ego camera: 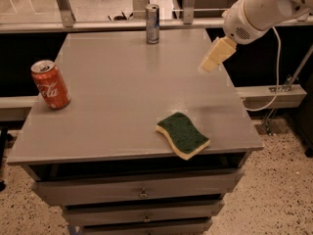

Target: Pick redbull can

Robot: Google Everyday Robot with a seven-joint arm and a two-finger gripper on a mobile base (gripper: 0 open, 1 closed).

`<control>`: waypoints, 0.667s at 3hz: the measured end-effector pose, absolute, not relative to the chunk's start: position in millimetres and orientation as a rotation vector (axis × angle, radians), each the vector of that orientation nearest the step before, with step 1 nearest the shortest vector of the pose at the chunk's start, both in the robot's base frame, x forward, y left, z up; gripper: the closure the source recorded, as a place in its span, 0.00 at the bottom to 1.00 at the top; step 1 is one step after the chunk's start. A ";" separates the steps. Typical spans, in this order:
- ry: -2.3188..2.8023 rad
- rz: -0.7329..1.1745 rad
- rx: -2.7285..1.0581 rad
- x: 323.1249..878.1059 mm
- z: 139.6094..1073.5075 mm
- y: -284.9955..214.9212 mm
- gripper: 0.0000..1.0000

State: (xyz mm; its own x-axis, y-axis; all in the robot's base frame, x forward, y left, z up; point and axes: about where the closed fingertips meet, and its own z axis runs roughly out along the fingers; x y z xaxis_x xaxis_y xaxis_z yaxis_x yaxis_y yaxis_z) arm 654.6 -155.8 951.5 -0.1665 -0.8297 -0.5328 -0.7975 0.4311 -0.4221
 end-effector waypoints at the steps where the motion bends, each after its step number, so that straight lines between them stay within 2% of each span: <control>1: 1.930 0.013 -1.230 709.1 937.0 -140.0 0.00; 2: 1.888 0.138 -1.065 780.8 920.4 -123.2 0.00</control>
Offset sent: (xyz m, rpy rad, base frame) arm 0.2190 0.0402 -0.0348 0.5364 -0.1257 -0.1631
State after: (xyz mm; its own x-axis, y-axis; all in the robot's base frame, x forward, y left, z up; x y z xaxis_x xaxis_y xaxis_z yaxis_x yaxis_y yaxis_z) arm 780.8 -123.2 920.4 -0.1894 -0.6146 -0.7658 -0.7197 0.6175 -0.3175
